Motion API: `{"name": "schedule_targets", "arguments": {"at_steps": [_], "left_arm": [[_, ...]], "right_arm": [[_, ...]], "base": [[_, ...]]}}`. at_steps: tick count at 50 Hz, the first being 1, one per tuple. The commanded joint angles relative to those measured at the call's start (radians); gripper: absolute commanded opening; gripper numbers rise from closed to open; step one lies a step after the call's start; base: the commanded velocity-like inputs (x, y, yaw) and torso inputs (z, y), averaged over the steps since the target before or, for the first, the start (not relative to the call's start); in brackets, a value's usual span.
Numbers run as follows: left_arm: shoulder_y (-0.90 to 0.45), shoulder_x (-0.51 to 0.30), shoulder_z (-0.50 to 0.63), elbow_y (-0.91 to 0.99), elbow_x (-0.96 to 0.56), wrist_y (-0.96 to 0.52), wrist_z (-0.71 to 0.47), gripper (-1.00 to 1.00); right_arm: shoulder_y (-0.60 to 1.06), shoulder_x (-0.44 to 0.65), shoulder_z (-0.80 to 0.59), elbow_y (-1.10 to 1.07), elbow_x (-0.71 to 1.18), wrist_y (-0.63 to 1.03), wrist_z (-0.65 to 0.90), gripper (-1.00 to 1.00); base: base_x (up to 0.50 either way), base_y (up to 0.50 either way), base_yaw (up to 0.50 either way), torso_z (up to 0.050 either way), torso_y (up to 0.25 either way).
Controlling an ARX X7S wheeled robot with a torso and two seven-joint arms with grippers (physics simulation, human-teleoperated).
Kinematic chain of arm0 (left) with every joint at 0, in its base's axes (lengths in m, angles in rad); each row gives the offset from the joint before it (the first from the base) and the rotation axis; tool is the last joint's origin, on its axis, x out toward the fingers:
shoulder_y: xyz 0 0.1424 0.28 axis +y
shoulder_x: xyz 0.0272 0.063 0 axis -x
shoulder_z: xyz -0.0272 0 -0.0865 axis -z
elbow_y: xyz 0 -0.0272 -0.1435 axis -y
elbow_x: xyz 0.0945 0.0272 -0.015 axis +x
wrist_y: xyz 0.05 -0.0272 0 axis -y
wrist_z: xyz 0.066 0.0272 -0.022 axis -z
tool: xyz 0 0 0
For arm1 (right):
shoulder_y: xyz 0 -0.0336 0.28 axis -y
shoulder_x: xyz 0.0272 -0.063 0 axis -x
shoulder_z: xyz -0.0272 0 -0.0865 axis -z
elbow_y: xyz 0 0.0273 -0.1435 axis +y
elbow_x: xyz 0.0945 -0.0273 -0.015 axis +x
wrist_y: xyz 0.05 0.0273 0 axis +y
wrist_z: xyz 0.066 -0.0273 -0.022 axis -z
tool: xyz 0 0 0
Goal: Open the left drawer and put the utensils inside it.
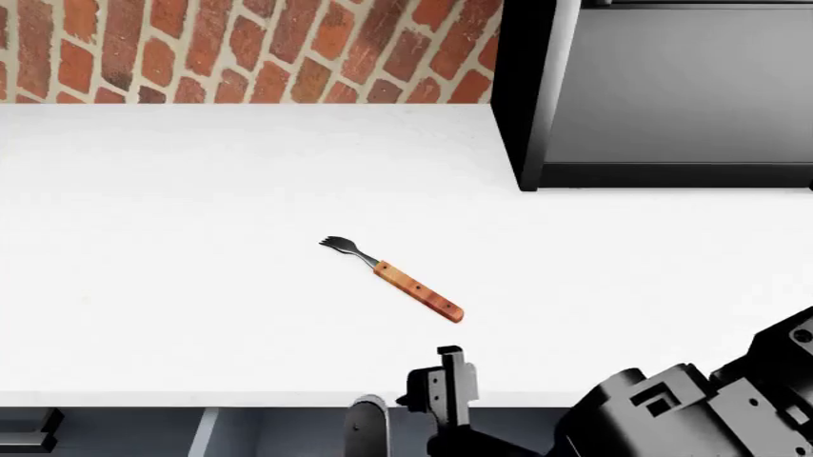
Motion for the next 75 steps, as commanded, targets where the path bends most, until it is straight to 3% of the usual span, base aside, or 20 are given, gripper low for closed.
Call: {"name": "schedule_targets", "arguments": {"at_steps": [1, 11, 26, 39, 75], "left_arm": [[-0.001, 0.000, 0.001, 0.000, 0.000, -0.001, 0.001, 1.00], [0.001, -0.002, 0.000, -0.002, -0.003, 0.009, 0.001, 1.00], [0.004, 0.001, -0.001, 0.009, 0.002, 0.004, 0.001, 1.00], [0.002, 0.000, 0.000, 0.005, -0.001, 0.007, 0.001, 1.00], [0.001, 0.000, 0.001, 0.006, 0.006, -0.003, 0.001, 1.00]], "right_arm": [[0.043, 0.028, 0.025, -0.025, 0.003, -0.001, -0.004, 1.00], [0.086, 0.069, 0.056, -0.079, 0.047, -0.012, 0.031, 1.00], [0.146, 0.239, 0.146, -0.045, -0.041, -0.105, -0.115, 1.00], [0.164, 0.315, 0.219, 0.080, -0.037, -0.190, -0.188, 1.00], [0.032, 0.278, 0.338, 0.566, 0.090, -0.414, -0.360, 1.00]], "base": [[0.00, 0.00, 0.00, 0.000, 0.000], [0.00, 0.00, 0.00, 0.000, 0.000], [0.00, 0.00, 0.00, 0.000, 0.000], [0.00, 0.00, 0.00, 0.000, 0.000], [0.00, 0.00, 0.00, 0.000, 0.000]]}}
